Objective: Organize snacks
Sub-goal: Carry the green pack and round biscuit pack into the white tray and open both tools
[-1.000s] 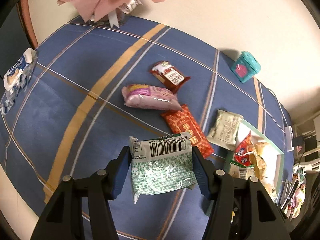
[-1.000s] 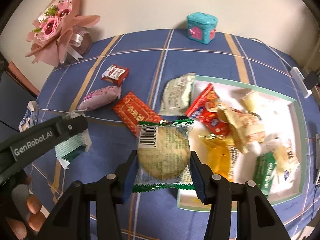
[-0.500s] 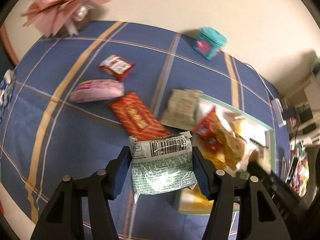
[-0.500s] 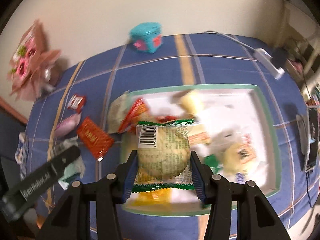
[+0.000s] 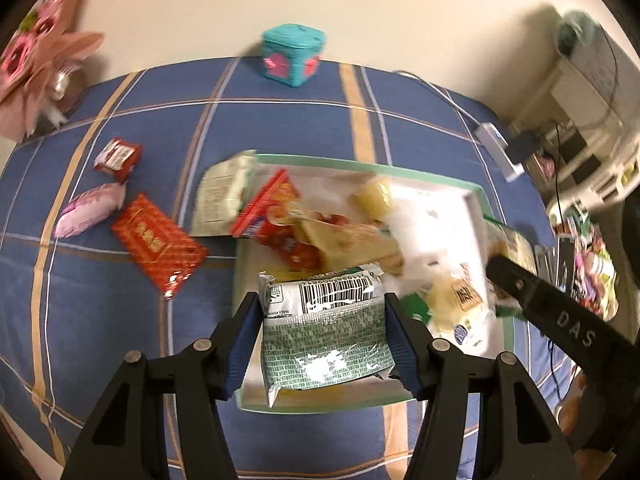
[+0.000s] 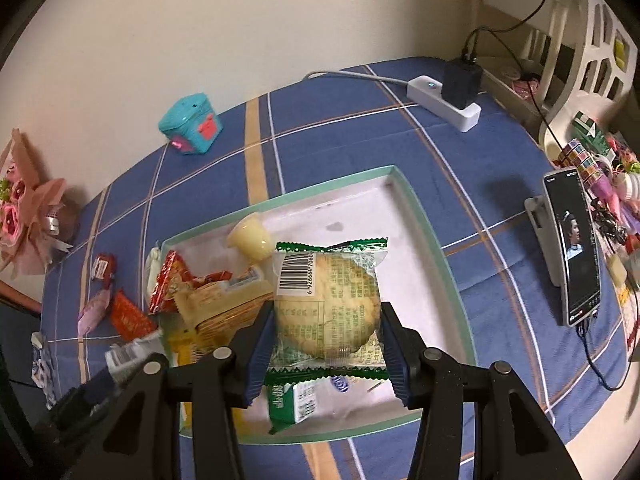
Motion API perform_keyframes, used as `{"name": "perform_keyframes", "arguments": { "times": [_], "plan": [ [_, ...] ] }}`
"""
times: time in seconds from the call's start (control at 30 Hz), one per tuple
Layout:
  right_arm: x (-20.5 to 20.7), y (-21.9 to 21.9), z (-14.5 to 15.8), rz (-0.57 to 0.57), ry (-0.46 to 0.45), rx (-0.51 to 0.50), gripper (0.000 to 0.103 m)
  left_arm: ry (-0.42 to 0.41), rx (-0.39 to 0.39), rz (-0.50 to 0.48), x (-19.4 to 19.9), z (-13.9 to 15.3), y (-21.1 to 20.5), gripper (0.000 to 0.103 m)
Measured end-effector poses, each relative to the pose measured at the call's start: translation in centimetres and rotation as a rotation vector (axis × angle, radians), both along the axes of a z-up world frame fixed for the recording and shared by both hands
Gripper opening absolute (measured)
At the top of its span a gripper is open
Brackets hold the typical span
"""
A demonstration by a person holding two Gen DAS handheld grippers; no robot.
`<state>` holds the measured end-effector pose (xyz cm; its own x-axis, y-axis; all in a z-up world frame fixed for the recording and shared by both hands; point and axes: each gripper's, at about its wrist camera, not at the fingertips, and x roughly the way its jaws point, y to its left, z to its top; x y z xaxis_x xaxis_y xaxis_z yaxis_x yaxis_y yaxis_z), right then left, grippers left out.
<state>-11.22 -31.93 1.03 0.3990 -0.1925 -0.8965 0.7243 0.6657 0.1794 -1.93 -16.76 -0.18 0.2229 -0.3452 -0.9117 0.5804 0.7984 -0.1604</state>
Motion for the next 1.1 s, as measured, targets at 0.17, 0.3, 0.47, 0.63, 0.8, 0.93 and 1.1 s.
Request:
{"name": "perform_keyframes", "arguments": {
  "times": [0.17,0.3,0.47,0.63,0.8,0.93,1.1],
  "plan": [
    [-0.1,0.1,-0.3,0.011,-0.009,0.007,0.053,0.003,0.017,-0.046,-0.9,-0.6,-1.6,0.062],
    [0.5,0.2,-0.8,0.032,-0.011,0.006,0.053,-0.002,0.037,-0.061,-1.2,-1.1,-2.3,0.062],
    [1.2,0.4,-1.4,0.051,-0.007,0.008,0.053,-0.005,0.041,-0.069,-1.1,-1.5,-2.9,0.062],
    [1.6,0.4,-2.1,0.063,0.001,0.011,0.053,-0.001,0.052,-0.074,-1.0,-2.0,-3.2,0.062],
    [2.0,0.1,-2.6,0.070,0.001,0.018,0.053,0.004,0.061,-0.067,-0.7,-2.4,-3.4,0.062],
    [2.3,-0.1,-3.1,0.076,0.001,0.023,0.053,0.001,0.067,-0.068,-0.4,-2.6,-3.8,0.062],
    [2.4,-0.7,-3.1,0.067,-0.011,0.022,0.053,-0.006,0.067,-0.082,-0.2,-2.5,-4.5,0.062]
  ]
}}
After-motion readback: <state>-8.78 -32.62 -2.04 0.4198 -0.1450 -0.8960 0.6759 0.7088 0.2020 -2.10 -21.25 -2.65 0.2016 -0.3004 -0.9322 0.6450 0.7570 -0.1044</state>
